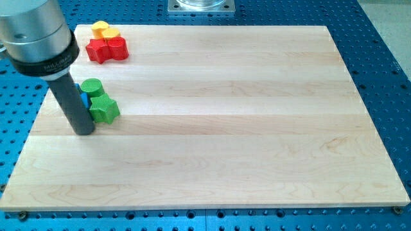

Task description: Slide the green star towards the top center

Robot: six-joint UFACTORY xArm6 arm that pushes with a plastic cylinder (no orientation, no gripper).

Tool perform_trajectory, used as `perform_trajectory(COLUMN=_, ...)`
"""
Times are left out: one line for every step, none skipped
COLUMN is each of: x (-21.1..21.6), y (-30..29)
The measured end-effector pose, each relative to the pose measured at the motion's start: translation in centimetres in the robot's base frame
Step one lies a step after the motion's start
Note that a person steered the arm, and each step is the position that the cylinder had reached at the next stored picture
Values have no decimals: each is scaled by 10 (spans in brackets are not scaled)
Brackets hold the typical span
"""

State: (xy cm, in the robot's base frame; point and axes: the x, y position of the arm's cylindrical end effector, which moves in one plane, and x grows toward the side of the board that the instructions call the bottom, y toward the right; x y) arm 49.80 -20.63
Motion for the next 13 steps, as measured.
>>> perform_trajectory(x=5, y=18)
perform_trajectory(x=16, y=34)
perform_trajectory(x=40, y=45)
perform_trajectory(x=54, y=14)
perform_trajectory(x=70, y=-58)
perform_trajectory(x=33, y=-85)
perform_trajectory(x=-9, y=-46)
perform_trajectory(x=-23, y=28)
perform_trajectory(x=-34, y=74)
perform_trajectory(x=-30, y=53)
perform_trajectory(x=-101, y=99)
perform_trajectory(x=-196, y=141)
perform_trajectory(x=-183, y=146)
